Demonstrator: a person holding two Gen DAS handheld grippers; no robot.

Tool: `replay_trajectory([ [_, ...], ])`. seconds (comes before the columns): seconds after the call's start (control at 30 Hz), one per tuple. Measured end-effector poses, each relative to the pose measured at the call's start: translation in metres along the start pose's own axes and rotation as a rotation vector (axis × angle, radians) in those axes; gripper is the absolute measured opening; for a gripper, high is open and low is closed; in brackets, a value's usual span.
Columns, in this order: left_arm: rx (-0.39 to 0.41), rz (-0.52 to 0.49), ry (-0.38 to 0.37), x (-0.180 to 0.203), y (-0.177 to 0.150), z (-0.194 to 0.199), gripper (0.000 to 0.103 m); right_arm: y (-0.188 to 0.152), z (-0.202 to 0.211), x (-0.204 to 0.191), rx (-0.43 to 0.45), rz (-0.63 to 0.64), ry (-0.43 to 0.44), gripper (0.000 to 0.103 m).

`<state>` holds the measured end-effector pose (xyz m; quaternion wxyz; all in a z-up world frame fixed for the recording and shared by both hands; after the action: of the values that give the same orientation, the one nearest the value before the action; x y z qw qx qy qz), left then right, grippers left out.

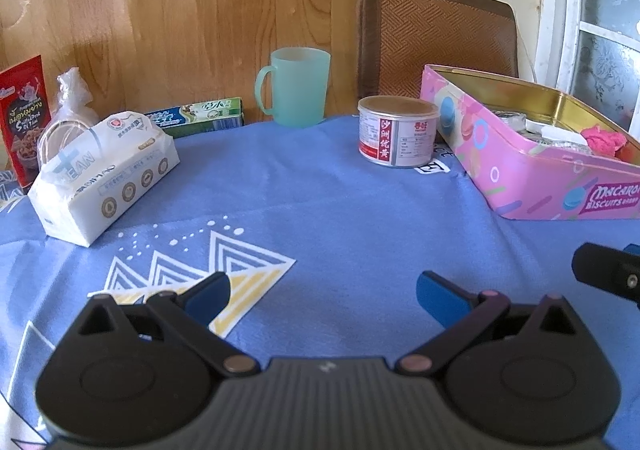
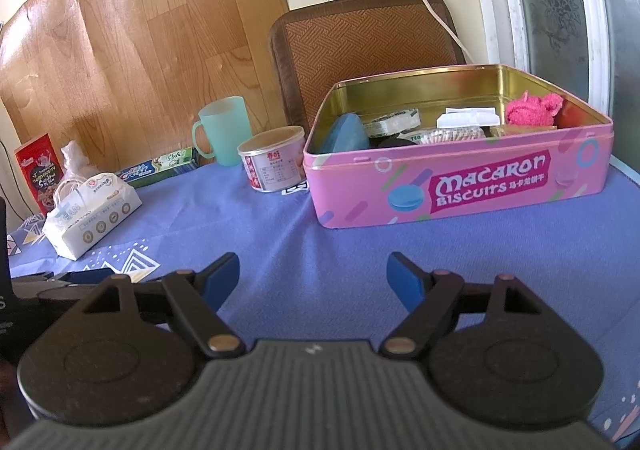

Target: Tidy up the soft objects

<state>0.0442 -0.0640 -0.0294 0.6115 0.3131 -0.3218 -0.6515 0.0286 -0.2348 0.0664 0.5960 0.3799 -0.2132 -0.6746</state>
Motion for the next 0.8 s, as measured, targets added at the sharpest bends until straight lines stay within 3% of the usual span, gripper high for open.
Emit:
replay_trajectory([
  [0.8,0.005,-0.026,-0.002,0.0085,0.0015,0.005,0.103,-0.0009,-0.0001,0.0075,0.0,-0.021,0.008,0.083],
])
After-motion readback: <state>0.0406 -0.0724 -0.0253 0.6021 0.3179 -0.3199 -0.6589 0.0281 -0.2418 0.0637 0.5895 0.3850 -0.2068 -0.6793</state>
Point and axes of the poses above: each gripper's, at about its wrist camera, not at the fingertips, and z roughly against the way its jaws point, x to its right, y to its top, the point moved 1 cm from there along -z, roughly the way its jaws point, and after that the axes turned 1 degree about z, right-handed, at the moved point
